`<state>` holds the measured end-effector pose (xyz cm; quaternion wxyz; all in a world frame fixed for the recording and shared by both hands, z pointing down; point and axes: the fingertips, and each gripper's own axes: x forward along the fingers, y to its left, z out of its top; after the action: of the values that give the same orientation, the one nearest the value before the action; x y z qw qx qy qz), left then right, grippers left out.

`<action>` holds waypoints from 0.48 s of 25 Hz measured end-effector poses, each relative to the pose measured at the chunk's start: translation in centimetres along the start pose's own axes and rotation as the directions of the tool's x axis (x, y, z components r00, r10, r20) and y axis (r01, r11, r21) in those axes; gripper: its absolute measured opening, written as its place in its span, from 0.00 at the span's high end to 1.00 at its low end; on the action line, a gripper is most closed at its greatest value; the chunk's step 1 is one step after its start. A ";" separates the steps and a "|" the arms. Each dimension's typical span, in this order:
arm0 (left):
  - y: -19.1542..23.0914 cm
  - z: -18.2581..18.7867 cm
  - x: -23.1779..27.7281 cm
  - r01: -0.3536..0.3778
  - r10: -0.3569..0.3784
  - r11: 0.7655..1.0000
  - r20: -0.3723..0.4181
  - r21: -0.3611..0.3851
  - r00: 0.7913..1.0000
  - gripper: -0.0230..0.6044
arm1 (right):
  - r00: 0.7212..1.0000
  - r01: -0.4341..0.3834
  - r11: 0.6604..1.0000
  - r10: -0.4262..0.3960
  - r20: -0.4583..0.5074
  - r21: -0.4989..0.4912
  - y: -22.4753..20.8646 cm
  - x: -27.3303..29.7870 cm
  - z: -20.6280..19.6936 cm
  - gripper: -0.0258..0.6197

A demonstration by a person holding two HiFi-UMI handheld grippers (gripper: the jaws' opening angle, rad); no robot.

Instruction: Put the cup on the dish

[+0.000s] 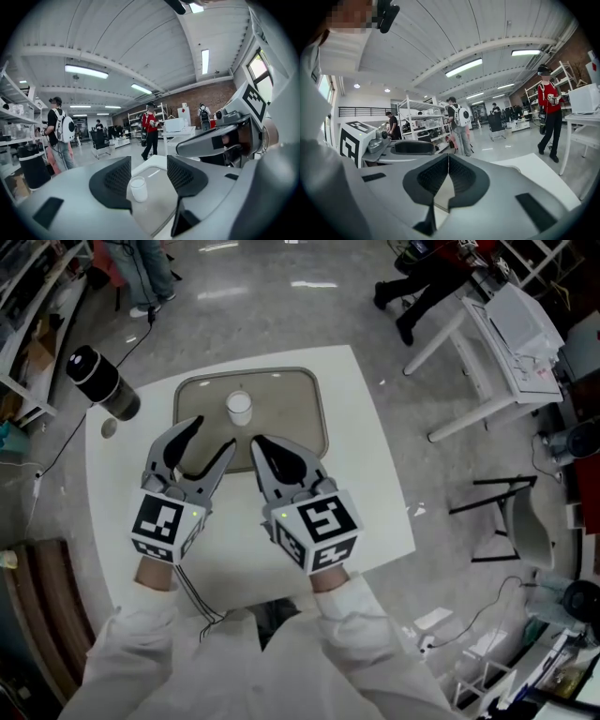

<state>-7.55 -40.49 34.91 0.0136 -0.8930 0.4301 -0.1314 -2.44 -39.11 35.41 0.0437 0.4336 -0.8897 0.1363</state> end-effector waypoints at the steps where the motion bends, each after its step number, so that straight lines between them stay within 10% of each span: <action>1: -0.5 0.5 -0.7 -0.007 0.007 1.000 0.008 0.006 1.000 0.59 | 1.000 -0.006 1.000 0.006 0.008 -0.004 0.4 -0.6 0.3 0.94; 12: -7.2 4.0 -8.3 -0.083 0.082 0.997 0.090 0.006 0.993 0.89 | 0.994 -0.082 0.993 0.088 0.072 -0.084 5.6 -8.6 2.6 0.94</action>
<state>-5.96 -29.92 30.19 0.0426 -0.8795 0.4649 -0.0926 -1.34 -30.02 30.12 0.0215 0.3982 -0.9131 0.0854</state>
